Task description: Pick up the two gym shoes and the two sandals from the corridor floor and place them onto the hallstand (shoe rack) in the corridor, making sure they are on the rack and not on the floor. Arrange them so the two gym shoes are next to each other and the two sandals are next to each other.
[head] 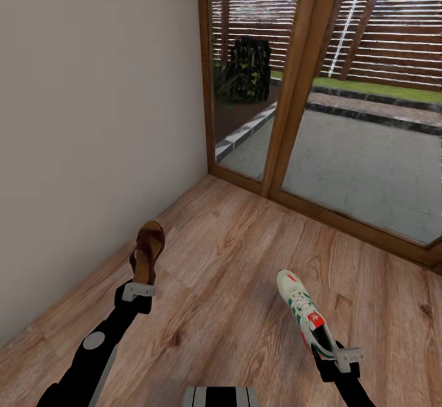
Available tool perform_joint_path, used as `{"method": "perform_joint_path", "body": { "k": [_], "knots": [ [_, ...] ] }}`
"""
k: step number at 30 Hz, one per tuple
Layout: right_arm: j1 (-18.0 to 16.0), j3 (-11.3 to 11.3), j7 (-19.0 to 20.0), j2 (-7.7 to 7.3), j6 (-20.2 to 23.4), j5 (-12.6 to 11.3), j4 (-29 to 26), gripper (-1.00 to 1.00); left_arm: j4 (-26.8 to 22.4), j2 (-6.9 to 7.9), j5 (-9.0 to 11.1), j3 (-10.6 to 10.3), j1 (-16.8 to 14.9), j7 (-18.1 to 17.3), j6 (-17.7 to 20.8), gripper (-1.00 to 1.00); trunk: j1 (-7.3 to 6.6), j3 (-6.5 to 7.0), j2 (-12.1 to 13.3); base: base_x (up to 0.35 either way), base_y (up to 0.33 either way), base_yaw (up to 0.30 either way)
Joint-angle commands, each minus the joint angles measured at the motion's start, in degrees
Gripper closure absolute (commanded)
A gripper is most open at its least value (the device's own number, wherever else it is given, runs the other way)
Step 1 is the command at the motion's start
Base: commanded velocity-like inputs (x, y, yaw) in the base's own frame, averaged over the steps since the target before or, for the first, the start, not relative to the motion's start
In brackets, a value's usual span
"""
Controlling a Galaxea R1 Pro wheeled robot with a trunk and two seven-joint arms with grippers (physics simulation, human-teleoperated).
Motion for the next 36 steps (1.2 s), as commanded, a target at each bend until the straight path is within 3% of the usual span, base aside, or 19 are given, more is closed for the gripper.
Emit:
{"method": "perform_joint_path", "body": {
  "k": [1, 5, 9, 13, 17, 22, 25, 26, 36],
  "knots": [
    [0.0, 0.3, 0.3, 0.04, -0.2, -0.6, 0.1, 1.00, 0.4, -0.03, -0.7, 0.1, 0.0, -0.2, 0.2, 1.00, -0.03, 0.28, 0.0, 0.000, 0.000, 0.000],
    [0.0, 0.2, 0.3, 0.17, -0.2, -0.6, 0.1, 1.00, 4.7, -0.25, -0.6, 0.2, 0.0, 1.8, -0.7, 1.00, -0.14, 1.53, 0.1, 0.000, 0.000, 0.000],
    [0.2, 0.2, 0.2, 0.16, -0.2, -0.6, 0.2, 1.00, 10.1, -0.29, -0.6, 0.2, 0.0, 4.5, -5.5, 1.00, -0.24, 2.77, 0.1, 0.000, 0.000, 0.000],
    [0.8, 0.2, 0.2, 0.16, -1.8, -0.6, 0.3, 1.00, 16.3, -0.35, -0.4, 0.2, 0.0, 7.6, -9.3, 1.00, -1.12, 3.85, 1.7, 0.000, 0.000, 0.000],
    [1.6, 0.2, 0.2, 0.16, -3.0, -0.6, 1.3, 1.00, 20.3, -0.34, -0.4, 0.2, 0.0, 8.5, -11.8, 1.00, -2.00, 4.93, 3.3, 0.000, 0.000, 0.000],
    [2.0, 0.3, 0.2, 0.26, -8.6, -0.6, 5.9, 1.00, 24.4, -0.51, -0.2, 2.4, 0.0, 9.7, -16.8, 1.00, -3.09, 6.27, 5.3, 0.000, 0.000, 0.000],
    [2.1, 0.3, 0.2, 1.14, -11.9, -0.6, 8.0, 1.00, 26.2, -0.56, -0.2, 2.8, 0.0, 9.9, -17.4, 1.00, -3.75, 7.08, 6.5, 0.000, 0.000, 0.000],
    [3.2, 0.2, 0.2, 2.80, -13.8, -0.8, 8.6, 1.00, 28.0, -0.62, -0.2, 2.9, 0.0, 9.9, -17.8, 1.00, -3.97, 7.35, 6.9, 0.000, 0.000, 0.000],
    [3.8, 0.1, 0.0, 3.50, -14.1, -1.0, 8.6, 1.00, 28.9, -0.56, -0.3, 3.0, 0.0, 9.9, -17.8, 1.00, -4.41, 8.61, 7.7, 0.000, 0.000, 0.000]
  ]
}}
